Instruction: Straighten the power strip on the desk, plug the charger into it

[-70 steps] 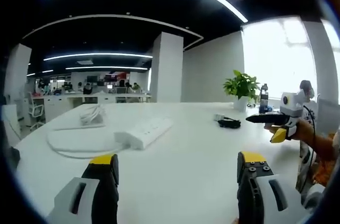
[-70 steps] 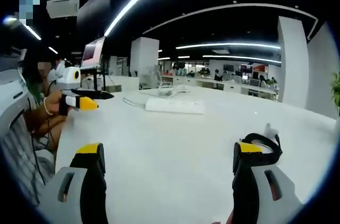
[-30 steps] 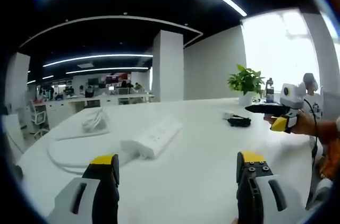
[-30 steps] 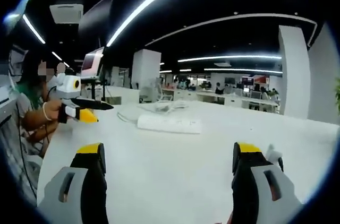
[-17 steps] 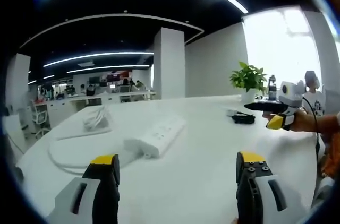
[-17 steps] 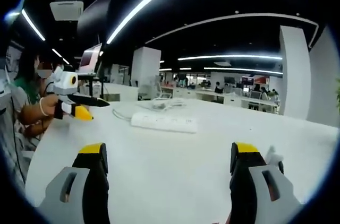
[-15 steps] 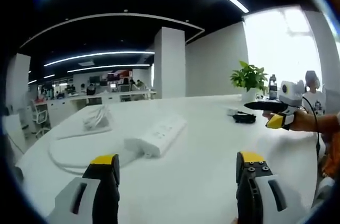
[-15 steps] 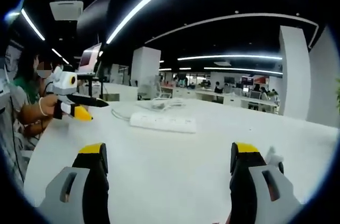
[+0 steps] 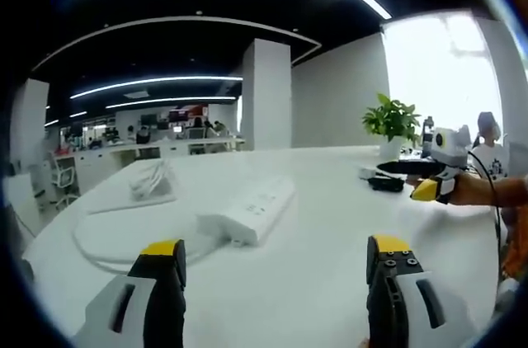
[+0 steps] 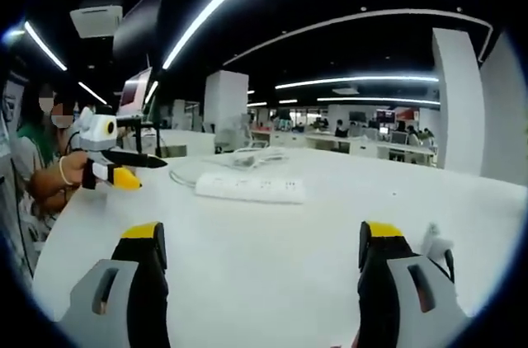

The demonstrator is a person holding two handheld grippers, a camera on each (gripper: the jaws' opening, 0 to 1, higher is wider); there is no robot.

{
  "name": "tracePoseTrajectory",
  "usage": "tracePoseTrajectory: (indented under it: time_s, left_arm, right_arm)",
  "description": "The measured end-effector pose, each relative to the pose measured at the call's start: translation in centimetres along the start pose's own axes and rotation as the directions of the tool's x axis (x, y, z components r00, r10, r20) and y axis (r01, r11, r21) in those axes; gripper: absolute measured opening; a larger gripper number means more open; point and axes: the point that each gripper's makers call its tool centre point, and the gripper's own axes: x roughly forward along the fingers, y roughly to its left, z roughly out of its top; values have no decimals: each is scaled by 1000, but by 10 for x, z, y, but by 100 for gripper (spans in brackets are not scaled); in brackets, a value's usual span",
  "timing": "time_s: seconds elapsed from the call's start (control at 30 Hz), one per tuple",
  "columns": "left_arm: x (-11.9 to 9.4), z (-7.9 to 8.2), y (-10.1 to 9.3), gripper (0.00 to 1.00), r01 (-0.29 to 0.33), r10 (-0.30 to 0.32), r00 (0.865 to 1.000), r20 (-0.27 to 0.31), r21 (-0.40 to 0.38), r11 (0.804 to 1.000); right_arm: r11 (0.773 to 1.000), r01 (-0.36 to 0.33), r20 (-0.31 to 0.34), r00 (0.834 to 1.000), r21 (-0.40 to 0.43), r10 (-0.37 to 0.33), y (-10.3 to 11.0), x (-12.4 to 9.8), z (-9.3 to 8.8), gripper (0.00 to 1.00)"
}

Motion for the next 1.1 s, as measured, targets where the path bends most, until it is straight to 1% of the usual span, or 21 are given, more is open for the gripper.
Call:
tracePoseTrajectory:
  time_s: [0.27,0.43,0.57,0.73,0.97,1.1]
  left_arm:
    - [6,-2,6,92,-10,10,1000,-8,-8,1000]
    - [11,-3,5,92,-5,5,1000,-25,13,1000]
    - [15,-2,3,92,1,0,1000,-30,25,1000]
    - [20,-1,5,92,-2,3,999,-34,32,999]
    - [26,-1,6,92,-3,4,999,-41,24,1000]
    - [29,0,10,91,-13,14,999,-42,18,1000]
  right_arm:
    - [1000,-8,-5,1000,8,8,-5,13,0,97]
    - [1000,-21,-14,1000,19,21,-7,21,-2,97]
    - [999,-25,-23,999,20,25,-8,27,-5,97]
    - [999,-25,-21,999,44,26,-11,33,-7,97]
    - [998,-28,-17,999,48,29,-15,43,-6,98]
    - [998,-33,-20,999,45,33,-16,48,-7,97]
